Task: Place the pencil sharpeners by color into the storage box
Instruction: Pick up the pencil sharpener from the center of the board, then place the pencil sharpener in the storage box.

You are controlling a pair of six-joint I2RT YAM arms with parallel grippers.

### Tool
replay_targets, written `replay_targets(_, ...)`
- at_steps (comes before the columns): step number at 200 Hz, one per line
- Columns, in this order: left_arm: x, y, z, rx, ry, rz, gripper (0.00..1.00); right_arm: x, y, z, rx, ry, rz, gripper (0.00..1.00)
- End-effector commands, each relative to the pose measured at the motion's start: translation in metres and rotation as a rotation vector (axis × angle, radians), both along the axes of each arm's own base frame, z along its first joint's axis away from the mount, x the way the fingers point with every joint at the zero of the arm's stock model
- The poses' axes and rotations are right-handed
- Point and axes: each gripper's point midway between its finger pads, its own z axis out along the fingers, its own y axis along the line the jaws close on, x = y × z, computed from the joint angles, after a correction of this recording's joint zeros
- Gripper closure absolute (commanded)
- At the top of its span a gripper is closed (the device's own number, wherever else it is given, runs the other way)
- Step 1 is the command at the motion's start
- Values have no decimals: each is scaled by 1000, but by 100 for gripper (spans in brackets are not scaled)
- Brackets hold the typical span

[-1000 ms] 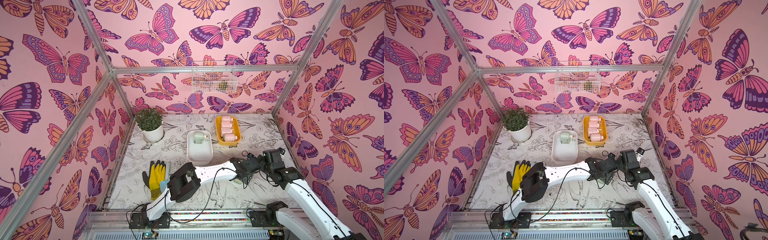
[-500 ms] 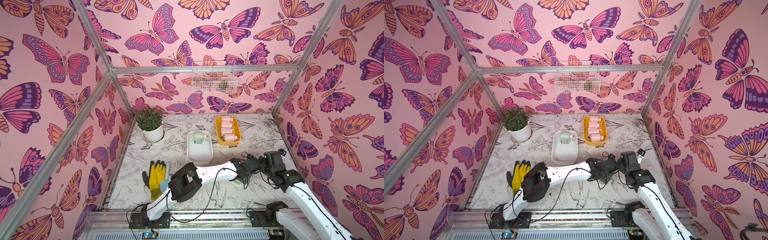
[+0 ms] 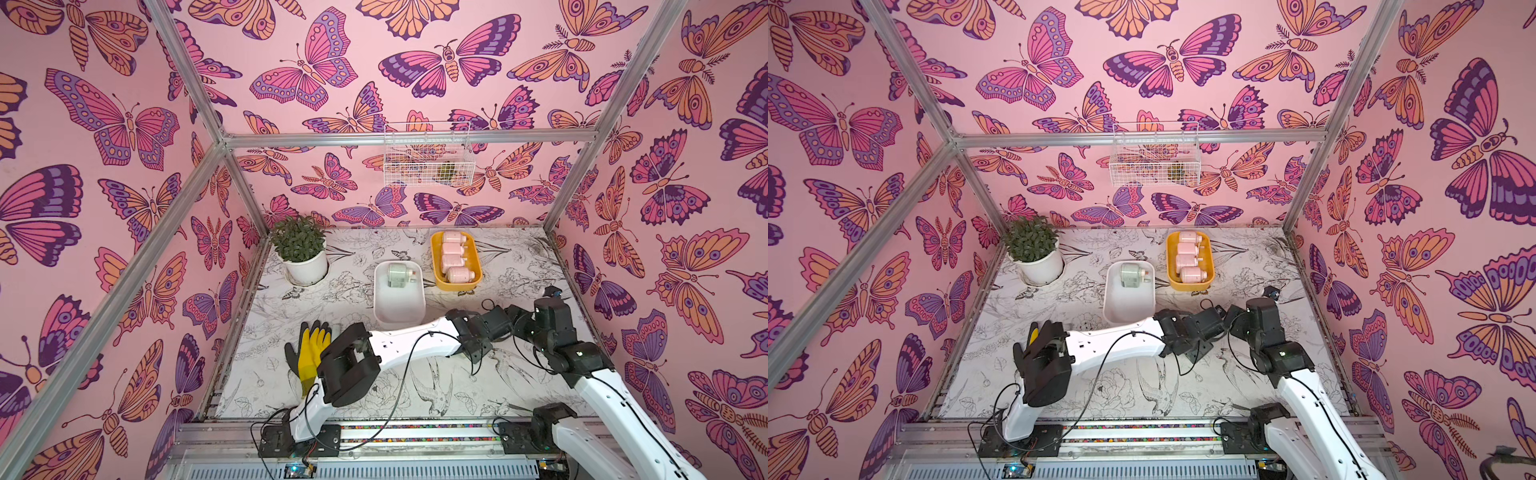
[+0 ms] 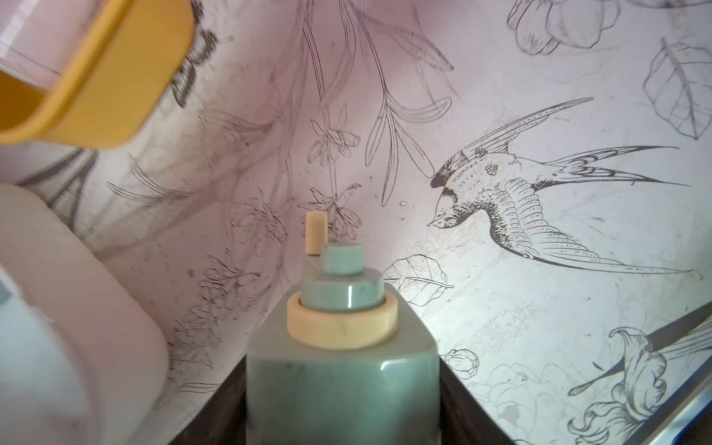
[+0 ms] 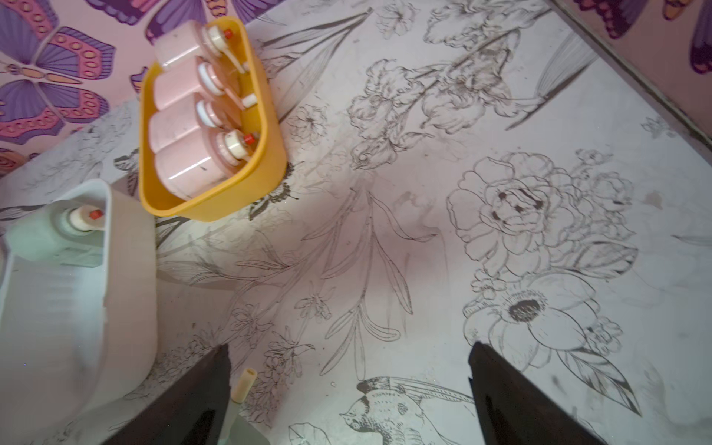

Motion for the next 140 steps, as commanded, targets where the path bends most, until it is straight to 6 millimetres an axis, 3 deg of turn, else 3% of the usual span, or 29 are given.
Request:
replay_targets(1,1,12,31,10,-56,-188,100,16,22,34,22,-108,133,1)
replay_targets(40,14,60,64,-39,-52,-305,100,28,39,45,83,-150,187,0)
replay_targets(78,28,101,87,-76,-82,-355,100,39,64,39,193,-148,262,0)
replay_targets(140,51,146,69,63,-134,-414,100,45,111,22,305,-82,400,3)
